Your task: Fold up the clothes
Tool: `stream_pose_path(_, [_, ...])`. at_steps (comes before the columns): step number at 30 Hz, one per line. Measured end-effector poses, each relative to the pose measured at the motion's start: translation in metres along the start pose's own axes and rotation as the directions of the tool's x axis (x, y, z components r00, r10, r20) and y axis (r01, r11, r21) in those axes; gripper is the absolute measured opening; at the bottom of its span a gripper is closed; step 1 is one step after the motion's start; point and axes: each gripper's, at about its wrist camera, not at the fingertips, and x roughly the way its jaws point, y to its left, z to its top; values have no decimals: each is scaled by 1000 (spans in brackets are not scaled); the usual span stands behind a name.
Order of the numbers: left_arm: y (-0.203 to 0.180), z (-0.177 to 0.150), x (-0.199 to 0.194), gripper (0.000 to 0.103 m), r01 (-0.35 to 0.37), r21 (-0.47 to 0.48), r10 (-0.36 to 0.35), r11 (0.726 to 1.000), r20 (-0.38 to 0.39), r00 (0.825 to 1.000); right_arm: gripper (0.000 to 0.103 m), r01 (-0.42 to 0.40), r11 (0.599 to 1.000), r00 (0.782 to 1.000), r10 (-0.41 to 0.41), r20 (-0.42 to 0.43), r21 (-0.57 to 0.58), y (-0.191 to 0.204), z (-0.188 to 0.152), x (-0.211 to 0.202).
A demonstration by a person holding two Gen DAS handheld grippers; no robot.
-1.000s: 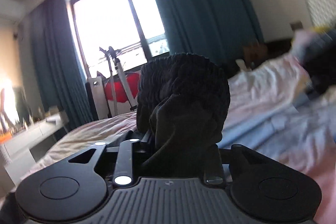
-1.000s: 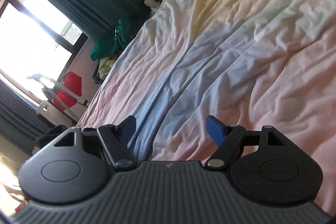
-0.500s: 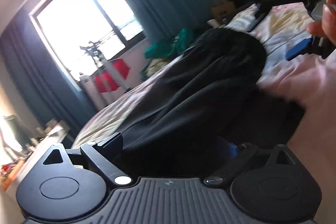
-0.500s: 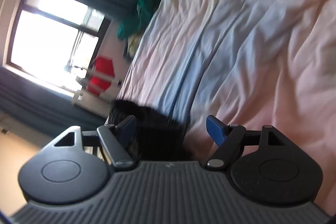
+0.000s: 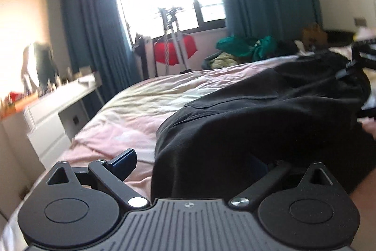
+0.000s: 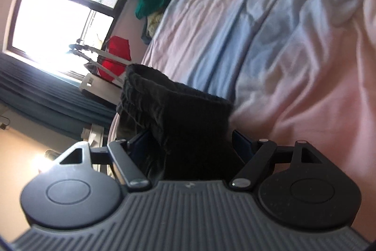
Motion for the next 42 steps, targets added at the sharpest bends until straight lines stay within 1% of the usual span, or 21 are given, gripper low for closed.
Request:
stream_pose_path(2, [17, 1, -2, 98, -14, -57, 13, 998, -17, 1000, 63, 4, 999, 999, -3, 33, -51, 7, -2, 0])
stream_pose_path(3, [27, 3, -4, 97, -24, -94, 22, 995, -24, 999, 59, 10, 997, 999, -6, 49, -78, 11, -4, -3])
stream_pose_path(5, [53, 9, -8, 97, -11, -212, 6, 977, -23, 1000, 47, 4, 993, 997, 4, 74, -116, 20, -7, -12])
stream_pose_path(7, [77, 7, -12, 97, 0, -331, -15, 944, -42, 999, 44, -46, 990, 995, 57, 85, -132, 27, -8, -25])
stream_pose_path(9, [97, 3, -17, 97, 3, -410, -29, 912, -56, 998, 41, -64, 986, 992, 80, 100, -153, 31, -11, -34])
stream_pose_path(11, [104, 0, -21, 97, 3, -414, -32, 910, -63, 998, 40, -51, 982, 991, 72, 113, -182, 34, -16, -41])
stream_pose_path(13, [101, 1, -24, 97, -21, -368, -4, 930, -66, 998, 39, 20, 973, 993, 8, 120, -228, 32, -22, -43])
stream_pose_path(15, [92, 2, -21, 97, -39, -327, 13, 944, -82, 997, 40, 61, 974, 993, -37, 111, -219, 27, -23, -40])
stream_pose_path(18, [83, -1, -18, 97, -45, -305, 12, 951, -107, 994, 43, 97, 973, 993, -80, 88, -212, 21, -22, -35])
stream_pose_path(21, [83, -1, -1, 95, -22, -321, -9, 947, -96, 995, 48, 121, 960, 991, -104, 80, -251, 24, -24, -38])
stream_pose_path(24, [88, -1, -7, 92, 21, -349, -50, 937, -76, 996, 64, 171, 940, 985, -153, 83, -296, 24, -29, -40])
stream_pose_path(25, [88, -1, -10, 91, 31, -353, -58, 935, -66, 996, 72, 183, 937, 983, -165, 85, -298, 23, -31, -39])
stream_pose_path(26, [87, -1, -14, 90, 43, -354, -65, 934, -52, 997, 79, 179, 938, 984, -164, 76, -297, 22, -33, -37])
stream_pose_path(28, [84, 1, -20, 90, 68, -340, -79, 938, -18, 997, 79, 146, 949, 989, -147, 18, -280, 16, -32, -28])
stream_pose_path(30, [77, 3, -25, 90, 79, -286, -75, 955, 26, 997, 84, 130, 958, 989, -145, -40, -256, 10, -32, -16])
stream_pose_path(31, [71, 3, -25, 90, 75, -247, -67, 966, 38, 997, 91, 125, 962, 988, -143, -59, -241, 7, -32, -10])
stream_pose_path(33, [65, 1, -22, 90, 80, -210, -77, 974, 24, 997, 93, 115, 971, 986, -138, -98, -211, 2, -32, 1])
stream_pose_path(35, [62, -3, -19, 90, 103, -216, -106, 971, -2, 994, 101, 106, 970, 984, -134, -118, -217, 0, -33, 11])
stream_pose_path(37, [61, -4, -21, 89, 138, -226, -140, 964, 11, 990, 103, 97, 969, 983, -129, -132, -226, 0, -34, 21])
stream_pose_path(40, [57, -3, -26, 89, 146, -201, -141, 969, 39, 989, 103, 58, 969, 985, -95, -144, -239, 8, -36, 23])
stream_pose_path(42, [55, -4, -25, 89, 180, -197, -179, 964, 28, 984, 103, -9, 973, 990, -24, -139, -232, 15, -36, 13])
